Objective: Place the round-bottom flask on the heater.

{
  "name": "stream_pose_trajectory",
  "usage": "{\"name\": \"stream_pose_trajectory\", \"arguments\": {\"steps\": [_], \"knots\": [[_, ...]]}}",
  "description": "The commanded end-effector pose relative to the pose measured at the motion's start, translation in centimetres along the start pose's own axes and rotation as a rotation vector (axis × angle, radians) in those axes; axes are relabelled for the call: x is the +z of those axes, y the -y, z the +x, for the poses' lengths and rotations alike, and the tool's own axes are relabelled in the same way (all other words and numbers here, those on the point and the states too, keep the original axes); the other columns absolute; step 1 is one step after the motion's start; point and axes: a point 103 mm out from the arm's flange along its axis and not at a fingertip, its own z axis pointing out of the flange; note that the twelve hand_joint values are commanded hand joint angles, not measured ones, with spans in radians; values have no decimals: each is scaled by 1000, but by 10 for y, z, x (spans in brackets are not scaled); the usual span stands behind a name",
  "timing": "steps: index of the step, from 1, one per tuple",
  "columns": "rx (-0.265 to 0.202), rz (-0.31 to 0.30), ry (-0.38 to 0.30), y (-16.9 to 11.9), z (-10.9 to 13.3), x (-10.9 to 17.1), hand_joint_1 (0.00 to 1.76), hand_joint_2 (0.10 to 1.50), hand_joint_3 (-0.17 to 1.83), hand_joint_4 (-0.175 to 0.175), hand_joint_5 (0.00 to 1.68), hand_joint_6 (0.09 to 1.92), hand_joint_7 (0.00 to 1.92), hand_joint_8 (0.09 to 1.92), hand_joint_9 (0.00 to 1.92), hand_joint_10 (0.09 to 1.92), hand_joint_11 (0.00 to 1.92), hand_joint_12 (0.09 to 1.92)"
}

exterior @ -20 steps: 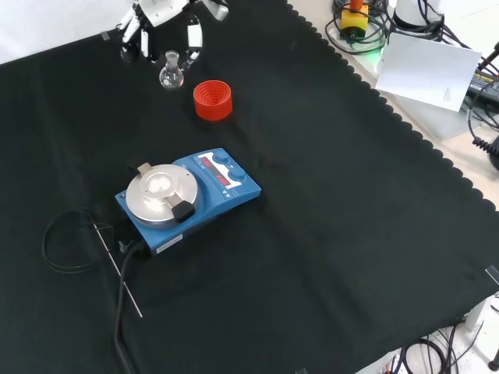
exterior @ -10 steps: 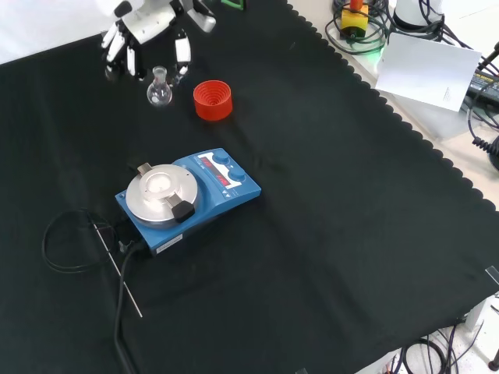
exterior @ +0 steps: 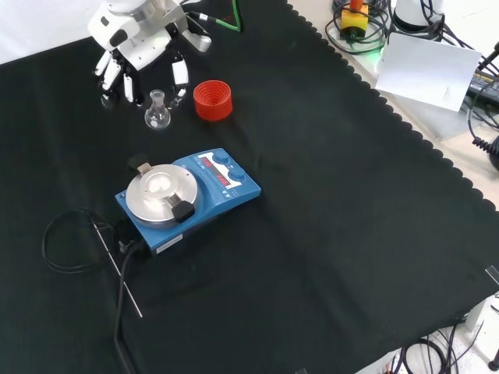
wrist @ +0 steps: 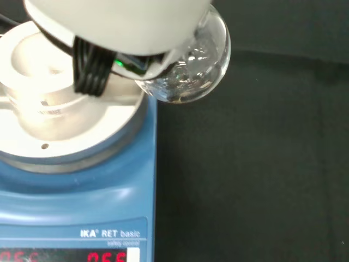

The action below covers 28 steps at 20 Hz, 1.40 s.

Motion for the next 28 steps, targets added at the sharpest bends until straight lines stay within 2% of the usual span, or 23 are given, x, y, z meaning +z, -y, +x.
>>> {"name": "stream_pose_trajectory", "arguments": {"steps": [1,17,28], "knots": [[-37,15,21,-16,21,-2,1109,504,1061,175,1179,1068,417,689,629,603,393,1339],[-86,22,47,-52,54,-5,1108,504,1061,175,1178,1069,420,689,632,601,398,1336],[-110,-14,47,-60,73,0,1108,505,1060,175,1177,1070,421,689,633,600,403,1334]]}}
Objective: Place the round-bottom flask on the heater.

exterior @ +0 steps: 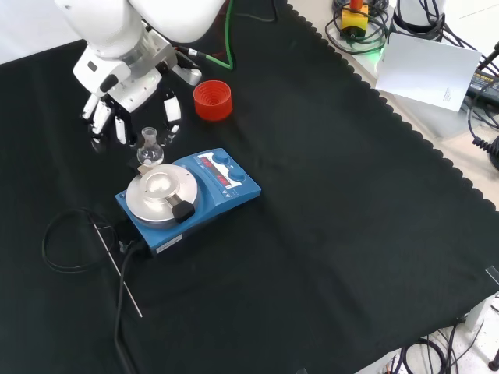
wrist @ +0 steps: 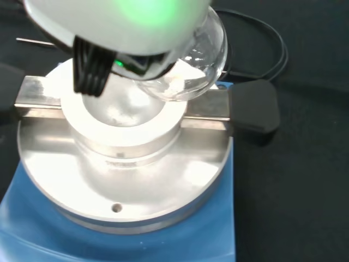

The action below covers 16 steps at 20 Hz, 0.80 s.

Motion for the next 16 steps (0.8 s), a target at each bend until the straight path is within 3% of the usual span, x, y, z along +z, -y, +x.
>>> {"name": "stream_pose_trajectory", "arguments": {"steps": [1,16], "knots": [[-19,-16,3,-4,14,3,1108,505,1060,175,1177,1070,421,689,633,600,405,1334],[-22,-8,5,-11,17,15,1108,506,1057,175,1177,1068,421,689,633,599,420,1330]]}}
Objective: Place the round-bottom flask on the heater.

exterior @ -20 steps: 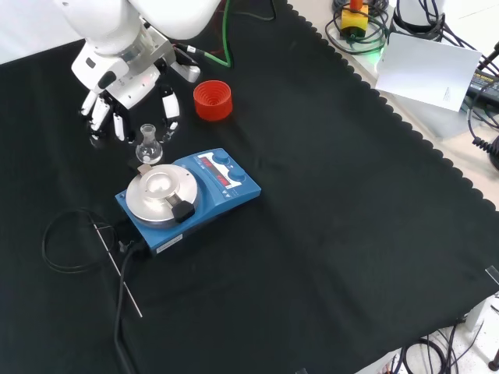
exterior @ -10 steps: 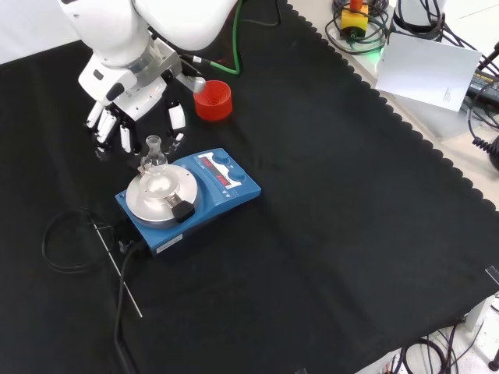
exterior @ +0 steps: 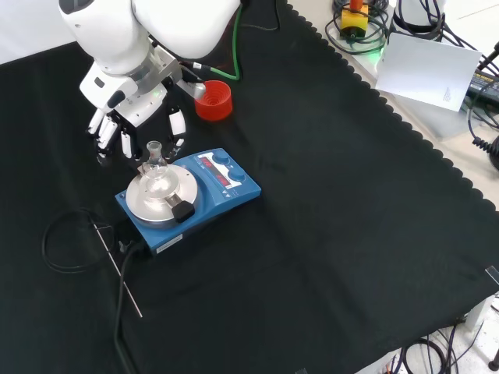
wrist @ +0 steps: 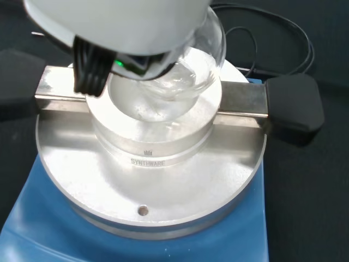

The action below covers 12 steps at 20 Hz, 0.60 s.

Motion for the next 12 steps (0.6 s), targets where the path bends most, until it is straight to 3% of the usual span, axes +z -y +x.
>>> {"name": "stream_pose_trajectory", "arguments": {"steps": [1,12], "knots": [[-2,5,3,-1,2,4,1108,506,1057,175,1177,1068,421,689,633,598,421,1330],[-7,18,5,-7,7,13,1108,507,1056,175,1178,1067,422,689,634,598,427,1326]]}}
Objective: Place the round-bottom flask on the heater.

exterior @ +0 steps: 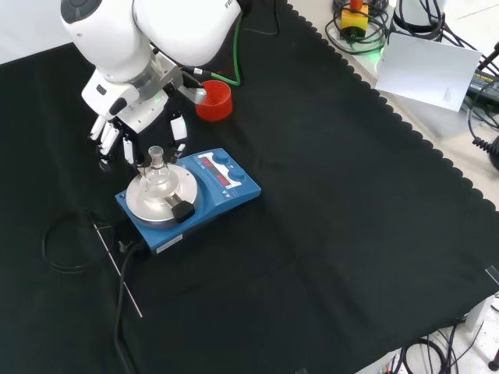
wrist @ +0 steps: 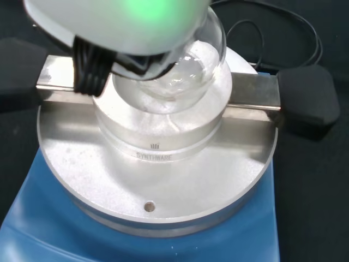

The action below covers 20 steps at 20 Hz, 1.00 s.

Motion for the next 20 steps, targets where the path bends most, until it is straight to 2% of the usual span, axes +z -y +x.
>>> {"name": "stream_pose_trajectory", "arguments": {"steps": [1,11,14,16,17,19,20], "knots": [[-1,13,0,-2,2,5,1108,507,1056,175,1178,1067,422,689,634,598,427,1325],[3,18,2,-4,3,9,1108,507,1056,175,1177,1067,423,690,634,597,430,1323],[3,20,-17,-5,2,11,1108,507,1056,175,1177,1067,423,690,634,597,432,1322],[1,22,-37,-4,1,11,1104,526,1014,175,1176,1040,403,689,621,598,430,1321],[0,21,-46,-3,1,11,1093,587,900,175,1160,999,373,693,600,606,418,1325],[1,27,-54,-3,1,11,933,638,709,34,1036,908,306,703,546,631,383,1336],[-1,26,-57,-2,1,11,885,652,647,-8,951,888,272,709,517,649,361,1347]]}}
